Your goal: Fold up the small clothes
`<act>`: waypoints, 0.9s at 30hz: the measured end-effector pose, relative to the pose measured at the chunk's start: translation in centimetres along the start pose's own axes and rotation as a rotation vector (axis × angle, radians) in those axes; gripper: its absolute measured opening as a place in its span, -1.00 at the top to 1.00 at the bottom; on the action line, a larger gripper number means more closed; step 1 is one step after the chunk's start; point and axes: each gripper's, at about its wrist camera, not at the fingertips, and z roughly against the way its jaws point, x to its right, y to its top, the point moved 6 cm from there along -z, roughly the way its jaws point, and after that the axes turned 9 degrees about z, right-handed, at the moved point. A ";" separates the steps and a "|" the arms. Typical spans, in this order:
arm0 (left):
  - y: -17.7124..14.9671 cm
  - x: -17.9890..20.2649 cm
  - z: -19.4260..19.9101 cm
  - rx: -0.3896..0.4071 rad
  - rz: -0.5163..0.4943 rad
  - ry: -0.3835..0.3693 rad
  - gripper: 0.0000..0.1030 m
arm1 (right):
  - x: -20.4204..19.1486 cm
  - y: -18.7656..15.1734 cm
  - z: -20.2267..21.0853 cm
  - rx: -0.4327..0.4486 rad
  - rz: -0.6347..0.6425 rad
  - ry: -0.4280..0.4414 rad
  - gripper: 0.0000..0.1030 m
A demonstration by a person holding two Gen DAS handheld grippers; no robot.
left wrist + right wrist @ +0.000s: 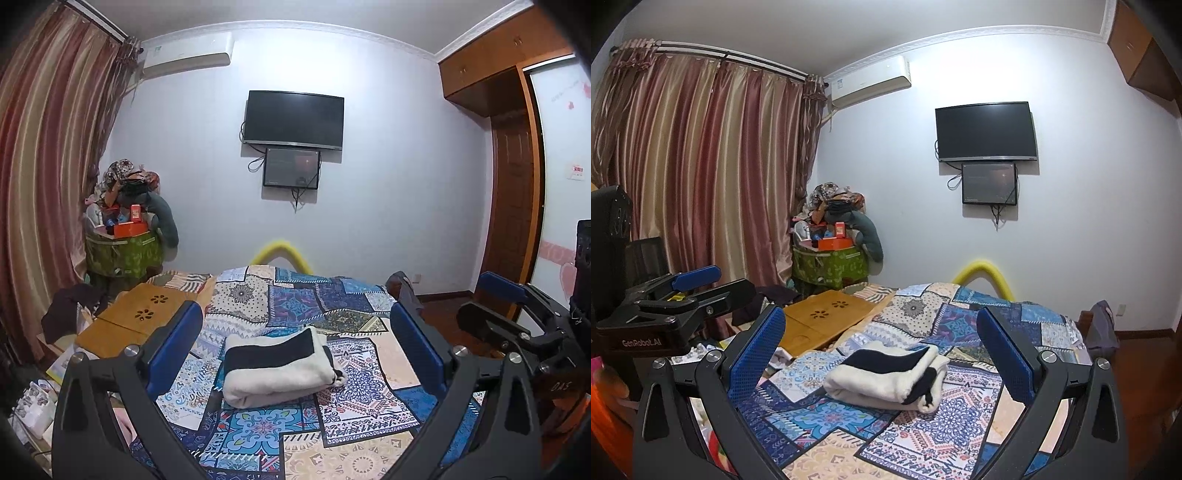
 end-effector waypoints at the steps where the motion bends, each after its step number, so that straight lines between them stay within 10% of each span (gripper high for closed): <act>1: 0.0 0.0 0.0 -0.001 0.001 0.000 -0.99 | 0.1 0.0 0.0 0.001 -0.002 -0.001 -1.00; 27: -0.1 1.0 -0.4 -0.013 -0.027 -0.020 -0.99 | 1.1 -0.1 0.6 0.008 -0.052 -0.015 -1.00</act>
